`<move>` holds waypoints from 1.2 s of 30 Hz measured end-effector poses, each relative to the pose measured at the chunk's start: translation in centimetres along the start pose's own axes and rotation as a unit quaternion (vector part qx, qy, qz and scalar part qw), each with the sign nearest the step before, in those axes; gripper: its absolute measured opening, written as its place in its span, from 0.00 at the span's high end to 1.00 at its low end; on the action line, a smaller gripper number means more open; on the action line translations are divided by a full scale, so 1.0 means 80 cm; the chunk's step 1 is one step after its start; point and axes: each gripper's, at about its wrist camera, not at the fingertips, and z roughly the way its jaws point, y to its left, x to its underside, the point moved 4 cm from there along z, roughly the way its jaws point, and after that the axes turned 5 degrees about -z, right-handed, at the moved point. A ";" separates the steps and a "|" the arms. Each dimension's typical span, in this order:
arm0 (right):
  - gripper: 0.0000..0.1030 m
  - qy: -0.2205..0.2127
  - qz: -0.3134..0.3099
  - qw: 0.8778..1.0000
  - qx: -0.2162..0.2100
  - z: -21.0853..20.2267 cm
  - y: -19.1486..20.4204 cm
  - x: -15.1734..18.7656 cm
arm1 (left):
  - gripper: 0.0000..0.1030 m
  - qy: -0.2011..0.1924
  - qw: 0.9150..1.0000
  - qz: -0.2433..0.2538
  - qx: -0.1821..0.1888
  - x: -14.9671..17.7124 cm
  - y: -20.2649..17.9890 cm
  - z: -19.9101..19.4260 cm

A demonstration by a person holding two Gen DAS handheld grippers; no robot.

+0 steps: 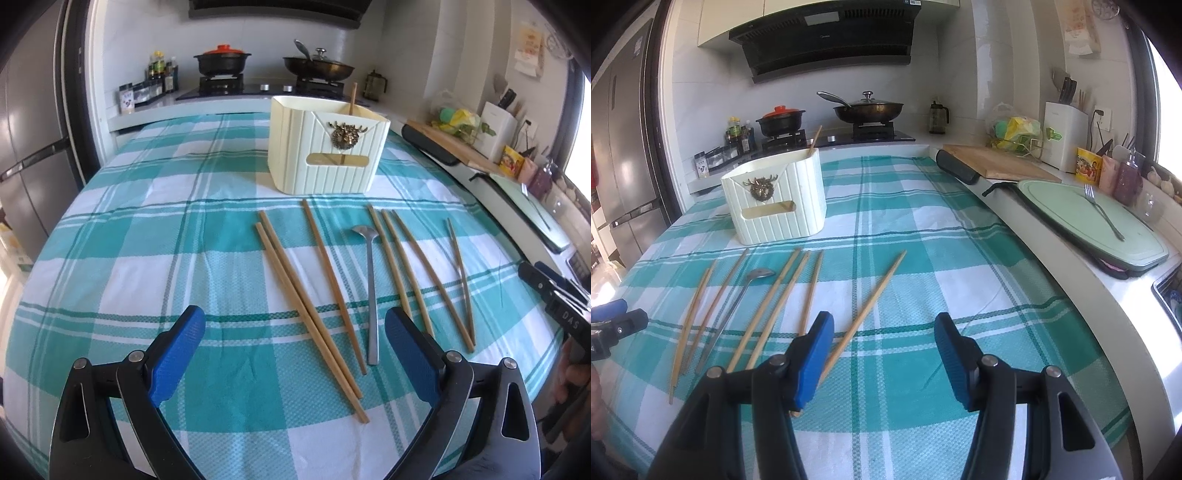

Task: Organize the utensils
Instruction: 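Grasp a wooden chopstick with the left tool while the right tool grasps another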

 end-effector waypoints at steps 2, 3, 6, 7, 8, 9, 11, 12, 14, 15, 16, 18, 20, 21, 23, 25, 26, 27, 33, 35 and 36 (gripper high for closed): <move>0.44 -0.006 0.000 1.000 0.001 -0.008 0.001 -0.001 | 0.04 -0.006 1.000 -0.010 -0.001 0.004 0.010 -0.006; 0.44 -0.010 -0.004 1.000 0.003 -0.012 0.001 0.000 | 0.04 -0.008 1.000 -0.016 -0.002 0.007 0.017 -0.008; 0.44 -0.010 -0.014 1.000 0.014 -0.018 0.000 0.005 | 0.03 0.004 0.999 -0.031 -0.013 0.020 0.034 -0.003; 0.44 -0.007 -0.013 1.000 0.015 -0.018 -0.002 0.009 | 0.03 0.013 0.999 -0.035 -0.016 0.024 0.039 0.001; 0.44 -0.003 -0.010 1.000 0.017 -0.017 -0.004 0.013 | 0.03 0.021 0.999 -0.039 -0.018 0.027 0.044 0.005; 0.44 0.002 -0.008 1.000 0.017 -0.015 -0.006 0.017 | 0.03 0.026 0.999 -0.044 -0.020 0.028 0.048 0.008; 0.44 0.013 -0.002 1.000 0.015 -0.011 -0.009 0.021 | 0.03 0.027 0.998 -0.052 -0.018 0.026 0.052 0.011; 0.44 0.015 0.001 1.000 0.013 -0.010 -0.010 0.022 | 0.03 0.026 0.998 -0.054 -0.016 0.024 0.052 0.012; 0.44 0.016 0.003 1.000 0.008 -0.009 -0.010 0.021 | 0.03 0.026 0.998 -0.054 -0.017 0.015 0.050 0.018; 0.44 0.014 0.001 1.000 0.007 -0.009 -0.009 0.020 | 0.03 0.023 0.998 -0.053 -0.018 0.008 0.048 0.023; 0.44 0.012 -0.001 1.000 0.005 -0.010 -0.007 0.018 | 0.03 0.021 0.998 -0.052 -0.019 0.003 0.046 0.028; 0.44 0.008 -0.005 1.000 0.000 -0.011 -0.003 0.016 | 0.03 0.021 0.998 -0.046 -0.031 -0.009 0.042 0.045; 0.44 0.008 -0.008 1.000 -0.004 -0.011 0.000 0.016 | 0.03 0.019 0.998 -0.042 -0.050 -0.018 0.040 0.062; 0.44 0.007 -0.008 1.000 -0.006 -0.012 0.002 0.017 | 0.03 0.022 0.997 -0.040 -0.062 -0.020 0.040 0.072; 0.44 0.007 -0.007 1.000 -0.007 -0.013 0.002 0.018 | 0.03 0.029 0.996 -0.037 -0.080 -0.021 0.040 0.088; 0.44 0.008 -0.005 1.000 -0.007 -0.014 0.000 0.020 | 0.03 0.037 0.994 -0.034 -0.093 -0.018 0.041 0.100; 0.44 0.008 -0.004 1.000 -0.006 -0.015 -0.002 0.021 | 0.04 0.045 0.993 -0.030 -0.101 -0.015 0.041 0.106; 0.44 0.009 -0.003 1.000 -0.005 -0.015 -0.003 0.021 | 0.03 0.052 0.992 -0.029 -0.107 -0.012 0.041 0.110; 0.44 0.013 0.006 1.000 0.000 -0.010 -0.014 0.022 | 0.00 0.064 0.992 -0.053 -0.100 -0.016 0.048 0.119; 0.44 0.015 0.009 1.000 -0.004 -0.005 -0.014 0.022 | 0.01 0.070 0.990 -0.059 -0.103 -0.019 0.049 0.125; 0.44 0.016 0.010 1.000 -0.007 -0.004 -0.013 0.022 | 0.01 0.081 0.989 -0.052 -0.114 -0.018 0.048 0.131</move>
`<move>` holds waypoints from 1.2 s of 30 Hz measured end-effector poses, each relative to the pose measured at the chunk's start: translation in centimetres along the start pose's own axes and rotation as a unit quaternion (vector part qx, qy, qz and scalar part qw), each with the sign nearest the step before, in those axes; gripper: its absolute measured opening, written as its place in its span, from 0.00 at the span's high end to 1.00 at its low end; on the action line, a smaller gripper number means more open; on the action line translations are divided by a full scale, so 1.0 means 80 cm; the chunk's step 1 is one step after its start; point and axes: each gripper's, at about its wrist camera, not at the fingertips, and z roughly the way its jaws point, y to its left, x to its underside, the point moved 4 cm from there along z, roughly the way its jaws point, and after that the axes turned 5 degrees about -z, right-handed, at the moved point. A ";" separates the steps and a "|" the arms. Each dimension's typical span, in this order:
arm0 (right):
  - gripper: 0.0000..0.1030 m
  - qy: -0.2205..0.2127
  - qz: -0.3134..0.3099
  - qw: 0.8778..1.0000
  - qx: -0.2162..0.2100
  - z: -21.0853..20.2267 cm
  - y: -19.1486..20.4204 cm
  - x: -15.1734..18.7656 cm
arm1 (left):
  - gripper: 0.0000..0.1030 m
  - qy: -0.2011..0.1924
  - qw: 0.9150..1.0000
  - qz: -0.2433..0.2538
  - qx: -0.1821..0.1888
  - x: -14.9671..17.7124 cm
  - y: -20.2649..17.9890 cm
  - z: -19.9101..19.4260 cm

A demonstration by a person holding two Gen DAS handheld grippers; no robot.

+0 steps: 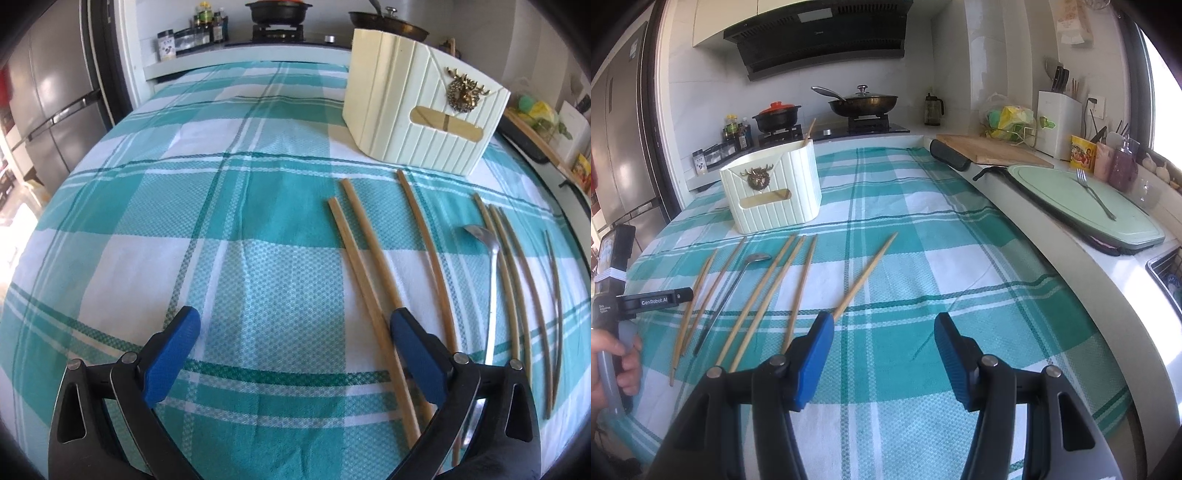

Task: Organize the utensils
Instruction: 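Grasp a wooden chopstick with the left tool while the right tool grasps another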

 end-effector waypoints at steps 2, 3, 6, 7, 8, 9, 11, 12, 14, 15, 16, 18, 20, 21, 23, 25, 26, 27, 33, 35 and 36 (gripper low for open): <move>0.44 -0.001 0.000 1.000 -0.005 0.000 0.003 0.000 | 0.00 -0.001 1.000 0.010 -0.007 0.000 -0.005 0.000; 0.44 -0.002 -0.002 1.000 -0.006 -0.001 0.004 -0.001 | 0.00 0.000 1.000 0.007 -0.006 0.001 -0.003 0.000; 0.44 -0.004 -0.010 1.000 -0.005 -0.004 0.006 -0.001 | 0.00 0.010 1.000 0.011 -0.005 0.007 0.003 -0.006; 0.44 -0.003 -0.011 1.000 -0.003 -0.005 0.005 0.000 | 0.00 0.012 1.000 0.013 -0.004 0.010 0.007 -0.009; 0.44 -0.001 -0.011 1.000 -0.001 -0.005 0.004 0.001 | 0.00 0.014 1.000 0.017 -0.003 0.014 0.010 -0.012; 0.44 0.001 -0.011 1.000 0.000 -0.005 0.002 0.002 | 0.00 0.015 1.000 0.023 -0.003 0.018 0.014 -0.014; 0.44 0.012 -0.008 1.000 0.000 -0.001 -0.002 0.005 | 0.00 0.018 0.999 0.033 0.003 0.023 0.022 -0.019; 0.44 0.017 -0.006 1.000 -0.001 0.001 -0.004 0.007 | 0.00 0.020 0.999 0.036 0.008 0.025 0.025 -0.020; 0.44 0.028 0.000 1.000 -0.005 0.008 -0.007 0.009 | 0.01 0.024 0.999 0.043 0.013 0.025 0.029 -0.021; 0.44 0.034 0.005 0.999 -0.011 0.012 -0.009 0.009 | 0.01 0.027 0.998 0.045 0.016 0.024 0.030 -0.021; 0.44 0.041 0.012 0.999 -0.018 0.016 -0.011 0.008 | 0.01 0.030 0.998 0.048 0.018 0.023 0.030 -0.020; 0.44 0.060 0.031 0.997 -0.041 0.028 -0.017 0.004 | 0.01 0.034 0.998 0.049 0.022 0.019 0.031 -0.018; 0.44 0.079 0.052 0.993 -0.063 0.043 -0.025 -0.002 | 0.01 0.038 0.998 0.045 0.028 0.017 0.032 -0.017; 0.44 0.087 0.061 0.992 -0.069 0.051 -0.028 -0.004 | 0.01 0.039 0.998 0.043 0.030 0.016 0.033 -0.017; 0.44 0.108 0.065 0.988 -0.083 0.071 -0.030 -0.010 | 0.01 0.042 0.998 0.040 0.037 0.014 0.032 -0.016; 0.44 0.121 0.057 0.986 -0.097 0.092 -0.025 -0.017 | 0.02 0.044 0.997 0.038 0.041 0.012 0.030 -0.015; 0.44 0.127 0.048 0.985 -0.105 0.105 -0.020 -0.020 | 0.02 0.045 0.997 0.038 0.041 0.011 0.028 -0.013; 0.44 0.135 0.038 0.984 -0.112 0.119 -0.014 -0.022 | 0.02 0.044 0.997 0.038 0.041 0.010 0.026 -0.012; 0.65 0.156 -0.116 0.979 -0.065 0.168 0.036 -0.040 | 0.05 0.050 0.997 0.046 0.029 0.013 0.025 -0.016; 0.69 0.163 -0.137 0.974 -0.075 0.163 0.040 -0.038 | 0.05 0.051 0.997 0.050 0.029 0.020 0.029 -0.021; 0.74 0.166 -0.146 0.972 -0.080 0.159 0.038 -0.036 | 0.05 0.051 0.997 0.053 0.029 0.024 0.031 -0.023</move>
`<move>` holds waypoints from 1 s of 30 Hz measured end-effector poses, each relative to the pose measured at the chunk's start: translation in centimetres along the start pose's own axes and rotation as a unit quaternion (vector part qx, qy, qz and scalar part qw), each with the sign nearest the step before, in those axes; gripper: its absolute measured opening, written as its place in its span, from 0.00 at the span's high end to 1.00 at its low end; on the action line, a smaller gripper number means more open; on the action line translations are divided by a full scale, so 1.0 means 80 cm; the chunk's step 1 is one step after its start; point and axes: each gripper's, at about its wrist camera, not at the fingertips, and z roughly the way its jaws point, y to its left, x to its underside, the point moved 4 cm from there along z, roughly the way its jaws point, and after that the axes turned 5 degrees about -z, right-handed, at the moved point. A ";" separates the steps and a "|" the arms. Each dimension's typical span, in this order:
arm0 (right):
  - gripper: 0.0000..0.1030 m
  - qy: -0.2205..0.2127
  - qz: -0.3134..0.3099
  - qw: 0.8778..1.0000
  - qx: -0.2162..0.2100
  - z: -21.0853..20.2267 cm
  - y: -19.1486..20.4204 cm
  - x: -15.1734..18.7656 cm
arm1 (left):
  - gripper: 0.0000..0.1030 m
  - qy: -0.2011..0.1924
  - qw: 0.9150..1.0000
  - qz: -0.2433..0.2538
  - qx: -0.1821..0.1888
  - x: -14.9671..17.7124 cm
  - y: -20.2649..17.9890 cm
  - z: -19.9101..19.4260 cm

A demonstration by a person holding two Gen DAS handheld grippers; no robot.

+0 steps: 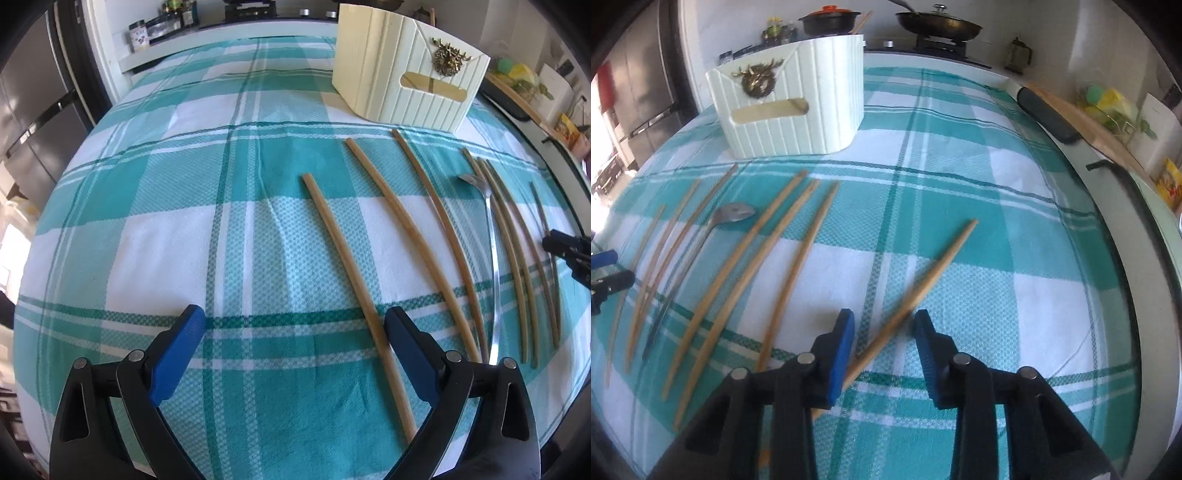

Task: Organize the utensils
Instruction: 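Grasp a wooden chopstick with the left tool while the right tool grasps another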

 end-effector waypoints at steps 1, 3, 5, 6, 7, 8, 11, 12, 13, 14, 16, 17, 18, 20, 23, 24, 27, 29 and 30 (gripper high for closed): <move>0.76 0.004 -0.010 1.000 -0.002 -0.004 -0.001 0.006 | 0.05 0.000 1.000 0.002 0.001 0.003 0.002 -0.002; 0.76 0.011 -0.028 1.000 0.001 -0.013 -0.001 0.019 | 0.05 0.002 1.000 0.002 0.009 0.005 0.005 -0.005; 0.76 0.015 -0.029 0.999 0.002 -0.022 -0.005 0.029 | 0.05 0.004 1.000 -0.006 0.024 0.004 0.010 -0.008; 0.76 0.017 -0.027 1.000 0.001 -0.025 -0.007 0.033 | 0.05 0.004 0.999 -0.013 0.033 0.001 0.013 -0.009; 0.76 0.017 -0.023 1.000 0.002 -0.027 -0.009 0.036 | 0.05 0.004 0.999 -0.021 0.042 -0.002 0.016 -0.009; 0.75 0.019 -0.018 1.000 0.001 -0.029 -0.010 0.038 | 0.05 0.005 0.998 -0.030 0.054 -0.005 0.019 -0.010; 0.59 0.016 0.008 0.999 -0.028 -0.036 -0.014 0.041 | 0.07 0.014 0.995 -0.054 0.077 -0.015 0.024 -0.006; 0.57 0.015 0.020 0.999 -0.038 -0.039 -0.016 0.042 | 0.08 0.018 0.995 -0.056 0.076 -0.019 0.022 -0.004; 0.57 0.017 0.030 0.998 -0.045 -0.038 -0.019 0.041 | 0.13 0.020 0.996 -0.052 0.072 -0.023 0.019 -0.001; 0.57 0.022 0.042 0.998 -0.051 -0.038 -0.024 0.041 | 0.18 0.022 0.997 -0.045 0.066 -0.028 0.015 0.002; 0.57 0.028 0.060 0.996 -0.054 -0.032 -0.033 0.035 | 0.24 0.024 0.998 -0.028 0.042 -0.037 0.004 0.010; 0.57 0.033 0.066 0.996 -0.048 -0.029 -0.039 0.031 | 0.30 0.027 0.999 -0.018 0.032 -0.041 -0.002 0.014; 0.57 0.039 0.069 0.996 -0.045 -0.025 -0.043 0.027 | 0.31 0.029 0.999 -0.009 0.024 -0.044 -0.006 0.016; 0.56 0.055 0.074 0.994 -0.051 -0.011 -0.049 0.020 | 0.34 0.039 0.999 0.018 0.005 -0.050 -0.018 0.024; 0.57 0.056 0.076 0.994 -0.048 0.004 -0.057 -0.003 | 0.40 0.054 0.997 0.048 0.001 -0.058 -0.031 0.029; 0.57 0.057 0.079 0.994 -0.046 0.010 -0.059 -0.012 | 0.41 0.062 0.997 0.053 0.006 -0.061 -0.033 0.031; 0.57 0.063 0.093 0.993 -0.037 0.026 -0.066 -0.038 | 0.47 0.077 0.996 0.046 0.021 -0.076 -0.030 0.036; 0.57 0.070 0.105 0.991 -0.039 0.035 -0.070 -0.050 | 0.59 0.082 0.996 0.041 0.023 -0.082 -0.023 0.038; 0.57 0.073 0.112 0.990 -0.039 0.037 -0.071 -0.054 | 0.62 0.083 0.995 0.038 0.025 -0.084 -0.020 0.038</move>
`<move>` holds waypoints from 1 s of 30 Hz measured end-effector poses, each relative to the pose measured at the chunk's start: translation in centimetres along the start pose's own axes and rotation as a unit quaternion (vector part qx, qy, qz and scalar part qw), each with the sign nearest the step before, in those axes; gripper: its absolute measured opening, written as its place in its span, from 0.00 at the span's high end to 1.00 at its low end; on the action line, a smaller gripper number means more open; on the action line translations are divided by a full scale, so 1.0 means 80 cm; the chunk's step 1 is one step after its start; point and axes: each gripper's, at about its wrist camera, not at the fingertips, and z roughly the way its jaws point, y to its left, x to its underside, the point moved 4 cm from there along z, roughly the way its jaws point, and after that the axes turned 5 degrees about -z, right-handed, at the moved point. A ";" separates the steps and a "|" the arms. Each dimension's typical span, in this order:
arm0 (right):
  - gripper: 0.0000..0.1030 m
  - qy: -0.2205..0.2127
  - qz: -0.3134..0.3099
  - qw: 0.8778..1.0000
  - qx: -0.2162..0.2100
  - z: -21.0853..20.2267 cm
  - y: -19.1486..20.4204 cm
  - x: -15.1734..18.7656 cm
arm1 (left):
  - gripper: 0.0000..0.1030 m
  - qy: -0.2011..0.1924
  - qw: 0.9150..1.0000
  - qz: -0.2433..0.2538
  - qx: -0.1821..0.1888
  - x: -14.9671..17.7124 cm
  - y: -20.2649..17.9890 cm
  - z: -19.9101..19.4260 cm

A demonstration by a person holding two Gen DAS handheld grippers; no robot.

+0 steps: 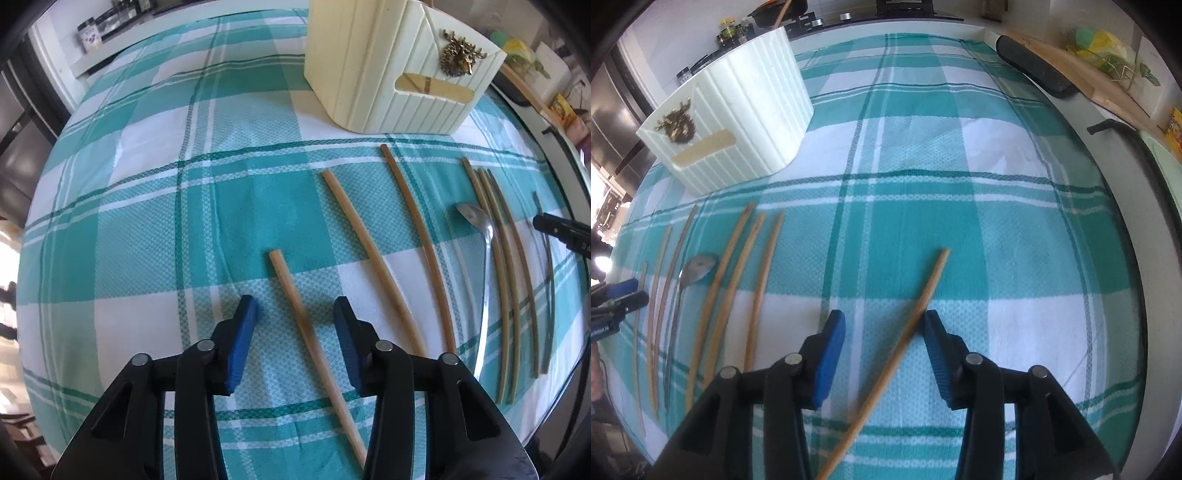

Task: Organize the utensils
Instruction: 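Grasp a wooden chopstick with the left tool while the right tool grasps another, then lift and carry both chopsticks upright over the cream basket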

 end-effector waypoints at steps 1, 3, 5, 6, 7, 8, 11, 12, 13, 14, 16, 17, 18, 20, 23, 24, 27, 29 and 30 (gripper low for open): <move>0.57 0.004 0.005 1.000 0.000 0.001 0.000 -0.002 | 0.67 0.001 1.000 -0.004 0.004 -0.002 0.005 0.000; 0.58 0.006 0.005 1.000 0.004 0.002 0.000 -0.001 | 0.73 0.002 1.000 -0.016 0.015 -0.005 0.013 0.000; 0.65 0.005 0.002 1.000 0.019 0.002 0.001 0.000 | 0.74 0.003 0.999 -0.026 0.021 -0.010 0.019 0.002; 0.67 0.004 0.003 1.000 0.023 0.002 0.001 0.000 | 0.75 0.003 1.000 -0.025 0.017 -0.012 0.019 0.002; 0.69 0.005 0.002 1.000 0.028 0.003 0.000 -0.001 | 0.77 0.001 1.000 -0.022 0.010 -0.012 0.016 0.002; 0.73 0.005 -0.002 0.999 0.035 0.003 0.000 -0.002 | 0.88 -0.003 1.000 -0.018 0.000 -0.013 0.014 0.003; 0.91 -0.005 -0.003 0.999 0.041 0.005 -0.006 -0.009 | 0.96 -0.019 1.000 -0.011 -0.008 -0.013 -0.001 0.002; 0.94 -0.007 -0.001 0.999 0.040 0.006 -0.008 -0.011 | 0.96 -0.026 1.000 -0.008 -0.008 -0.013 -0.005 0.002; 0.94 -0.012 0.001 0.999 0.037 0.006 -0.009 -0.013 | 0.96 -0.032 0.999 -0.009 -0.001 -0.012 -0.006 0.001; 0.94 -0.026 0.003 0.999 0.021 0.003 -0.009 -0.016 | 0.96 -0.036 0.999 -0.014 0.015 -0.011 -0.007 -0.002; 0.94 -0.044 0.010 0.999 0.006 -0.007 -0.010 -0.020 | 0.96 -0.058 0.998 -0.023 0.032 -0.010 -0.006 -0.017; 0.94 -0.058 0.012 0.998 -0.003 -0.016 -0.010 -0.022 | 0.96 -0.073 0.996 -0.025 0.037 -0.010 -0.007 -0.027; 0.94 -0.074 0.013 0.997 -0.014 -0.028 -0.008 -0.024 | 0.96 -0.089 0.995 -0.028 0.046 -0.012 -0.007 -0.040; 0.94 -0.104 0.013 0.994 -0.027 -0.055 -0.001 -0.027 | 0.96 -0.119 0.990 -0.035 0.066 -0.019 -0.008 -0.070; 0.94 -0.149 0.003 0.988 -0.050 -0.102 0.015 -0.029 | 0.96 -0.167 0.981 -0.038 0.088 -0.026 -0.004 -0.121; 0.94 -0.163 -0.002 0.985 -0.056 -0.118 0.019 -0.031 | 0.96 -0.182 0.978 -0.038 0.094 -0.028 -0.003 -0.139; 0.94 -0.205 -0.024 0.976 -0.066 -0.171 0.038 -0.030 | 0.96 -0.218 0.969 -0.033 0.110 -0.033 -0.001 -0.183; 0.94 -0.231 -0.041 0.970 -0.066 -0.202 0.052 -0.027 | 0.96 -0.236 0.964 -0.029 0.118 -0.034 -0.001 -0.202; 0.94 -0.243 -0.049 0.966 -0.066 -0.216 0.057 -0.026 | 0.96 -0.245 0.962 -0.028 0.121 -0.034 -0.001 -0.211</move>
